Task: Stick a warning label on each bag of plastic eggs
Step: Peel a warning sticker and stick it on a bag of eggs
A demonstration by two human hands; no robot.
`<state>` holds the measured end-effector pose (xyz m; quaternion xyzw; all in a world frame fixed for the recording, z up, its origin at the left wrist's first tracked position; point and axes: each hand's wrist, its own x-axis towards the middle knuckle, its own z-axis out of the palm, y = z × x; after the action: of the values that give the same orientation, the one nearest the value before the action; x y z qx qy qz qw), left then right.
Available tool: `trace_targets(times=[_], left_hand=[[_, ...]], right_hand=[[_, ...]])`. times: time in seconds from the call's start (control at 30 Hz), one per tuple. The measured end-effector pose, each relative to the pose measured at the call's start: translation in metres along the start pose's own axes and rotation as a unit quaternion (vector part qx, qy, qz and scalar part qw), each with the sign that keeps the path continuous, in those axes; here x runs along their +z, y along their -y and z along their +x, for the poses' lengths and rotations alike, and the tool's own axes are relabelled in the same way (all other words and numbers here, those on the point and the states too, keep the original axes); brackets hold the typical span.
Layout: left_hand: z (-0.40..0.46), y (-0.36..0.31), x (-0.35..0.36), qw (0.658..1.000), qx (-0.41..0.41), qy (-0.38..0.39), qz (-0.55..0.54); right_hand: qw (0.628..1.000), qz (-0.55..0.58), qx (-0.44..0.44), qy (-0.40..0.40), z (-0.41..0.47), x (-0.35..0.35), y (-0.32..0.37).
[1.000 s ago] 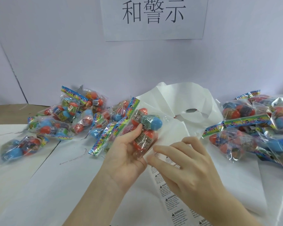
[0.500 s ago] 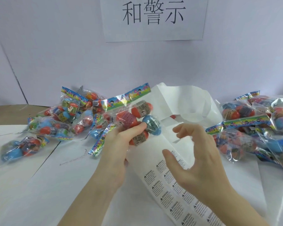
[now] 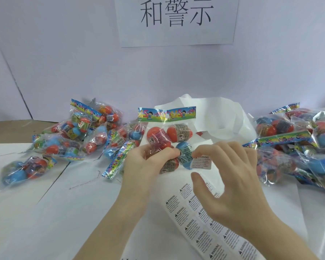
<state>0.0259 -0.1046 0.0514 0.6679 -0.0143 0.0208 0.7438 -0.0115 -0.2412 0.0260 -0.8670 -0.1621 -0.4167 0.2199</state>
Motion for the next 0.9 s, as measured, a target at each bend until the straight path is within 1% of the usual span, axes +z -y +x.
trace_targets(times=[0.37,0.8,0.9], left_hand=[[-0.0090,-0.0092,0.0062,1.000,0.023,0.010,0.011],[-0.0091,-0.0073,0.0046,1.000,0.006,0.015,0.003],[-0.0083,-0.0057,0.0047,1.000,0.009,0.009,0.013]], right_hand=[[0.999,-0.040,-0.008,0.007,-0.0009,0.0019,-0.0005],[0.998,-0.064,-0.002,0.005,-0.0009,0.0023,-0.0016],[0.998,-0.054,0.029,0.015,-0.0001,0.0022,0.0005]])
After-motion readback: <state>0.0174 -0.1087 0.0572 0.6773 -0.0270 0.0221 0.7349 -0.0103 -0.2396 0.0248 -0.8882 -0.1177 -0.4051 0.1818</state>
